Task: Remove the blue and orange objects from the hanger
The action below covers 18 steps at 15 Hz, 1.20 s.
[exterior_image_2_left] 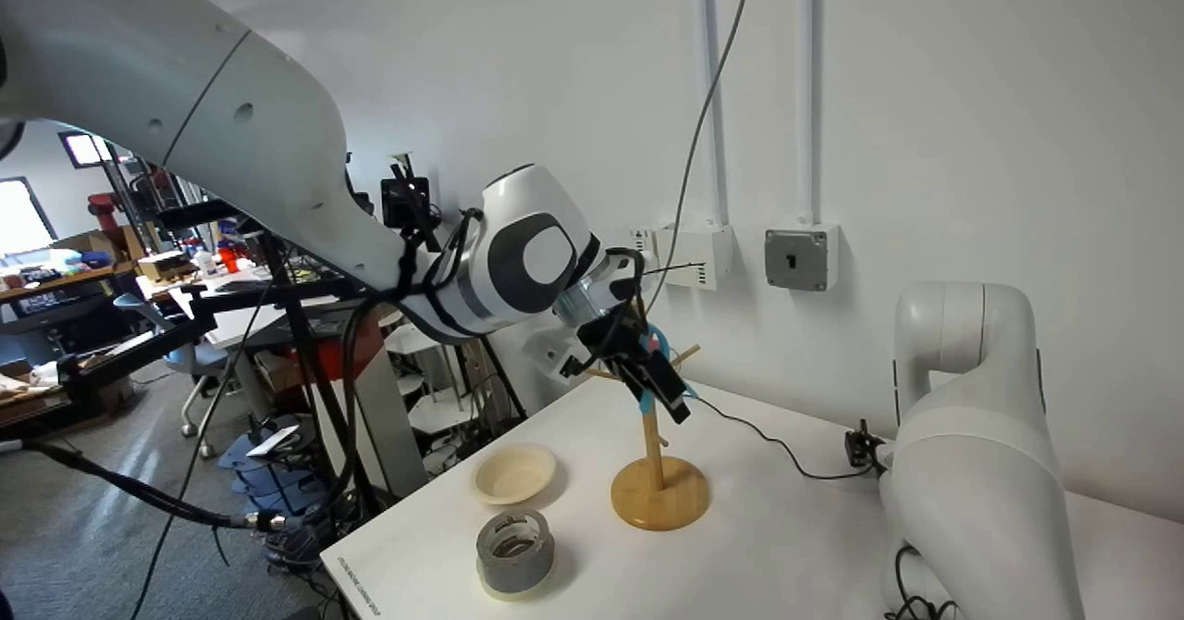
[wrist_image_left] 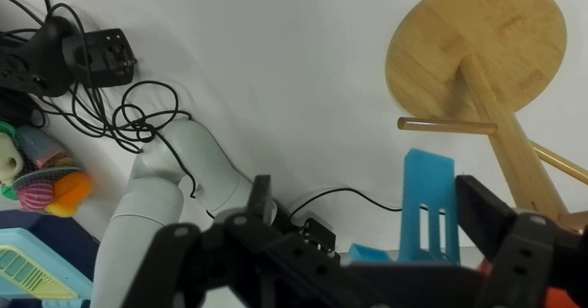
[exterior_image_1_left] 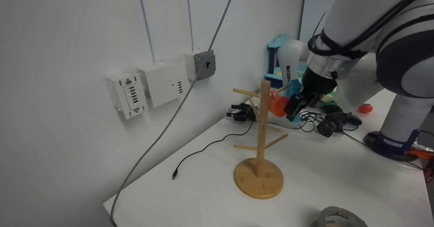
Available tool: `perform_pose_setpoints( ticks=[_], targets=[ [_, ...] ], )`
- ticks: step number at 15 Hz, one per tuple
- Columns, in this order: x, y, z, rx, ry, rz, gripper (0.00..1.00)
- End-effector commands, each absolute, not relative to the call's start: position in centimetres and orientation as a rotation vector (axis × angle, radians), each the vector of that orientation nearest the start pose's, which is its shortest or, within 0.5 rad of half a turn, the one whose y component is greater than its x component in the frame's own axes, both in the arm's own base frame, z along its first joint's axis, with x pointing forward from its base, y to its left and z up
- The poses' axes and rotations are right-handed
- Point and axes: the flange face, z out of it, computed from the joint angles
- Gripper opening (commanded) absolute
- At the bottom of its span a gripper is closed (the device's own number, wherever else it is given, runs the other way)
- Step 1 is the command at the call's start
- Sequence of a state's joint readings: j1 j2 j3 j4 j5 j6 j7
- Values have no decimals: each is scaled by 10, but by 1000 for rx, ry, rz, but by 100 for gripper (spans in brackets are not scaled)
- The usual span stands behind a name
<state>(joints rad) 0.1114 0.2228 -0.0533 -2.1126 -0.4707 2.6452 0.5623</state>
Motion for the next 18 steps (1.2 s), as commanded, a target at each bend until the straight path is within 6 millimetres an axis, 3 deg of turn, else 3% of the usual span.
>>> perform_pose_setpoints(
  ticks=[1, 3, 12, 13, 18],
  targets=[
    [607, 41, 341, -3278, 230, -665, 73],
    [607, 38, 341, -3281, 241, -667, 68],
    [611, 37, 340, -3282, 245, -668, 2],
    [611, 37, 340, -3282, 245, -668, 6],
    [612, 37, 341, -3283, 249, -672, 6]
  ],
)
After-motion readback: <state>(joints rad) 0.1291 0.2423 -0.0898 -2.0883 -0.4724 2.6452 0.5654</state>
